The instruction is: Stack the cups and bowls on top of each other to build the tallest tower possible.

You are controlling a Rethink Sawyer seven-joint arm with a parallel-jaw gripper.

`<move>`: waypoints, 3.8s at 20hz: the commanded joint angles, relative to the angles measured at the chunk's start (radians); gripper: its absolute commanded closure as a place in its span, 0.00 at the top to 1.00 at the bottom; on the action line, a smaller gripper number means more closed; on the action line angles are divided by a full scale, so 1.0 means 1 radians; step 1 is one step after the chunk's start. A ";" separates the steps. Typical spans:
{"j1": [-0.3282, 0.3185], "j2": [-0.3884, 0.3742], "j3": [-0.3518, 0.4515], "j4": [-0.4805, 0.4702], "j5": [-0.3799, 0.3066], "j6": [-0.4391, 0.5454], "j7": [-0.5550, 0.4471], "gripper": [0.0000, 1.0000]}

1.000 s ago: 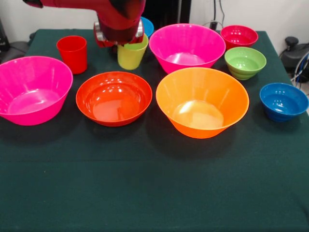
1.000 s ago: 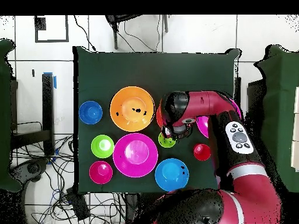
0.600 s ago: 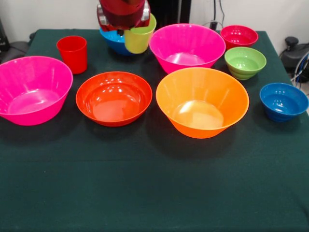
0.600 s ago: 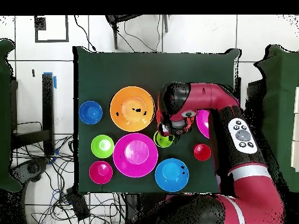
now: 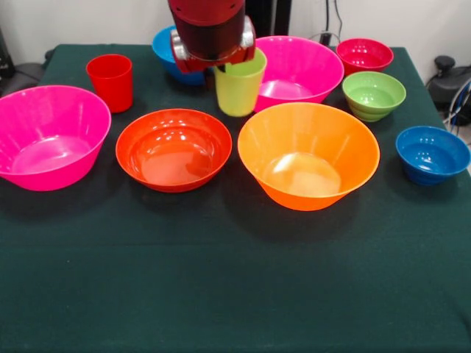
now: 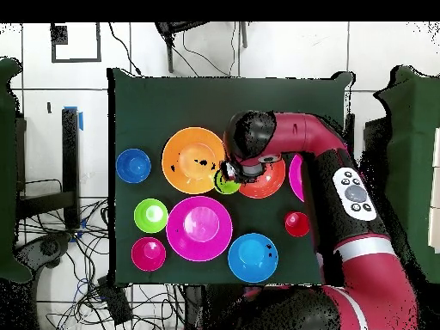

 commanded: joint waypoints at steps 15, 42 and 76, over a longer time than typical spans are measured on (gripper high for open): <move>-0.021 -0.021 0.066 -0.029 -0.030 -0.384 -0.046 0.00; 0.087 0.241 0.005 -0.327 -0.112 -0.327 -0.086 0.00; 0.109 0.265 -0.037 -0.350 -0.164 -0.118 -0.213 0.00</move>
